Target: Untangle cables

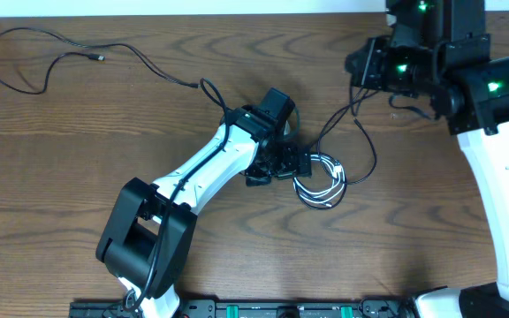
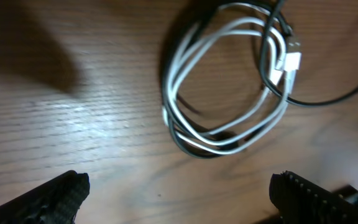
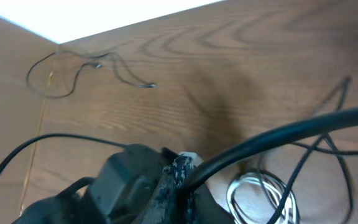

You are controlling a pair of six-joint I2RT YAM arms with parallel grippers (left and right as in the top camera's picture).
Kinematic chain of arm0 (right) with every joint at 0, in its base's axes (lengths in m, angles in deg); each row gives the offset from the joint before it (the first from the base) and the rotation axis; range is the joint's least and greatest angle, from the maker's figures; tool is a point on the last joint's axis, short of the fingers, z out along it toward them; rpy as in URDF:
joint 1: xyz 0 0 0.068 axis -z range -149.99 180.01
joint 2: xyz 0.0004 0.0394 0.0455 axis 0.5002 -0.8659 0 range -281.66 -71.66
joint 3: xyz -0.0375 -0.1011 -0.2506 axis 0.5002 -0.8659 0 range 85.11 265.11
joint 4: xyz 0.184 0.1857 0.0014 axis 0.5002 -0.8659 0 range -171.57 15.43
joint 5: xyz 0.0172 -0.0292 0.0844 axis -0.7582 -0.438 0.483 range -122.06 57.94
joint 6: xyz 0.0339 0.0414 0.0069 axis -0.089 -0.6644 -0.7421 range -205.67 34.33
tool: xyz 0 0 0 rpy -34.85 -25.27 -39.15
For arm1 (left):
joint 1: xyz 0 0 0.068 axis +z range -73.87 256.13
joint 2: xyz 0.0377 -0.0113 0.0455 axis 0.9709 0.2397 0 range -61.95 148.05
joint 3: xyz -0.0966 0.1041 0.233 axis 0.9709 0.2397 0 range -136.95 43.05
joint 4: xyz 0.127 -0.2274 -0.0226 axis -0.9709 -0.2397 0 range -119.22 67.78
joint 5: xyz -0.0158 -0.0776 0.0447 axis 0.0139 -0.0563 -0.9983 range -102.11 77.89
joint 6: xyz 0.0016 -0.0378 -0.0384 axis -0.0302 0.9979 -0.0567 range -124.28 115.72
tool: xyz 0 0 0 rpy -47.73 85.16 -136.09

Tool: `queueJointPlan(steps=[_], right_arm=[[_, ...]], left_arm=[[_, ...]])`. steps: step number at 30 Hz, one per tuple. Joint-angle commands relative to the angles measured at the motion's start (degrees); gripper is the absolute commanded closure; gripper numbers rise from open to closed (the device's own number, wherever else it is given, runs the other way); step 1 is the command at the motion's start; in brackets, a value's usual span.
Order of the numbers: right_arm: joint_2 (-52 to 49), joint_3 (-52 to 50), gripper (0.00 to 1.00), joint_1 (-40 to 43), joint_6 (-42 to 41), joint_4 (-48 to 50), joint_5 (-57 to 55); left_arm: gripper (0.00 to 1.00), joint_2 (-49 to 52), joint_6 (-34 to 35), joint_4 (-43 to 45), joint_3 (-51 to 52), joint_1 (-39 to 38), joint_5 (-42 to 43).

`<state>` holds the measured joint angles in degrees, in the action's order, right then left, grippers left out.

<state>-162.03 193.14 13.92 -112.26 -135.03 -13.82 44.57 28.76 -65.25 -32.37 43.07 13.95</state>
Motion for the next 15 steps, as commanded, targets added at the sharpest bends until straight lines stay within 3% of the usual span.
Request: queueJointPlan(steps=[1, 6, 11, 15], right_arm=[[4.3, 0.4, 0.99, -1.5, 2.6, 2.6, 0.6], [10.2, 0.4, 0.99, -1.5, 0.0, 5.9, 1.3], [15.3, 0.4, 0.99, -1.5, 0.0, 7.3, 6.4], [18.1, 0.4, 0.99, -1.5, 0.0, 7.2, 7.1]], left_arm=[[0.02, 0.6, -3.0, 0.7, 0.0, 0.8, 8.1], [0.02, 0.1, -10.6, 3.8, 0.0, 2.5, 22.5], [0.02, -0.3, -10.2, 10.4, 0.0, 4.5, 40.2], [0.02, -0.3, -6.1, 17.1, 0.0, 5.8, 52.4]])
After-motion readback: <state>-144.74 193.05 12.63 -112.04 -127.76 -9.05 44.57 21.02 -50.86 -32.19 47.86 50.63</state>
